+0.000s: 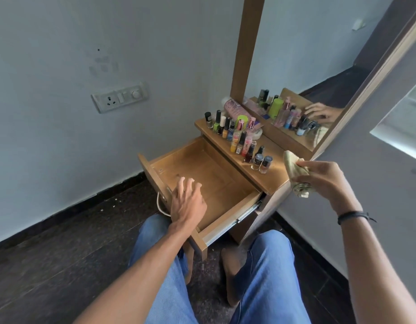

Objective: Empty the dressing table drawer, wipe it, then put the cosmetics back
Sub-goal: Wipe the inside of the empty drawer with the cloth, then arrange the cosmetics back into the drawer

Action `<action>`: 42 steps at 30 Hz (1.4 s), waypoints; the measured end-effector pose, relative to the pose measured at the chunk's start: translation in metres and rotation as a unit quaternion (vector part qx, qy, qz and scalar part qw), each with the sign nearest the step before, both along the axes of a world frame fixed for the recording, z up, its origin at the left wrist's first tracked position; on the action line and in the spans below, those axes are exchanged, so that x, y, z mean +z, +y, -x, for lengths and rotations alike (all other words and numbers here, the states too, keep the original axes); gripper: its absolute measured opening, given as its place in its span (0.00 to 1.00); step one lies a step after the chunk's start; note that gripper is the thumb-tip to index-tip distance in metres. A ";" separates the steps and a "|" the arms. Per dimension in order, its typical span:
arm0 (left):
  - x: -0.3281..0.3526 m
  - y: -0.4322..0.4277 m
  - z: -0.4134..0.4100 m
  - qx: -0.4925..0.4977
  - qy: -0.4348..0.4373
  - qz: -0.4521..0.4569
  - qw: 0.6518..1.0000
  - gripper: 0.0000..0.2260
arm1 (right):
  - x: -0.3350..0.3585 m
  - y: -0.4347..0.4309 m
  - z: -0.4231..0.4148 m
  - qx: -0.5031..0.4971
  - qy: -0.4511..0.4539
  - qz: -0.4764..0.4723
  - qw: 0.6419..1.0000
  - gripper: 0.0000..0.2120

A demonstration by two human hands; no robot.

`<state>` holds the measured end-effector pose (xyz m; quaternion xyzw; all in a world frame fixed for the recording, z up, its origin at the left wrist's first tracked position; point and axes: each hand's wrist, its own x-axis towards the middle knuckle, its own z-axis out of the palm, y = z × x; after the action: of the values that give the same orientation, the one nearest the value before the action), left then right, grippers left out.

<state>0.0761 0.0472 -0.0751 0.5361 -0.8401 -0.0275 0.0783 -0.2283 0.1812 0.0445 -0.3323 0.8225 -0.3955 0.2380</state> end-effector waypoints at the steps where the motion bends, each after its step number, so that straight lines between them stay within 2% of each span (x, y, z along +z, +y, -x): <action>1: -0.001 -0.001 0.000 -0.002 0.001 0.003 1.000 0.18 | -0.001 -0.010 0.003 0.009 0.054 -0.021 0.998 0.23; 5: -0.002 -0.001 0.001 0.000 0.005 0.002 1.000 0.17 | -0.004 -0.050 0.007 0.075 0.225 -0.099 0.966 0.26; 10: -0.004 -0.002 0.002 0.008 0.020 0.001 1.000 0.16 | -0.014 -0.081 0.011 0.111 0.303 -0.117 0.939 0.21; 15: -0.005 -0.003 0.002 0.014 0.040 0.005 0.999 0.16 | -0.027 -0.079 0.001 0.081 0.287 -0.055 0.953 0.20; 19: -0.009 -0.006 0.002 0.013 0.052 0.003 0.999 0.15 | -0.039 -0.061 -0.017 -0.036 0.275 0.045 0.960 0.15; 23: -0.010 -0.006 0.002 0.011 0.059 0.002 0.998 0.15 | -0.055 -0.043 -0.059 -0.128 0.251 0.164 0.945 0.09; 26: -0.011 -0.005 0.002 0.012 0.062 0.003 0.998 0.15 | -0.073 -0.034 -0.097 -0.151 0.222 0.223 0.937 0.08; 30: -0.010 -0.004 0.002 0.010 0.072 0.000 0.997 0.15 | -0.100 -0.030 -0.136 -0.119 0.202 0.236 0.943 0.08; 34: -0.009 -0.003 0.002 0.006 0.070 0.000 0.998 0.16 | -0.118 -0.034 -0.162 -0.038 0.218 0.236 0.946 0.09; 42: -0.007 -0.002 0.001 0.013 0.074 -0.008 0.997 0.16 | -0.142 -0.045 -0.179 0.067 0.238 0.152 0.957 0.09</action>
<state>0.0747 0.0451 -0.0821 0.5441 -0.8246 -0.0727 0.1369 -0.0489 0.1362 -0.0979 -0.5038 0.7610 -0.4086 0.0076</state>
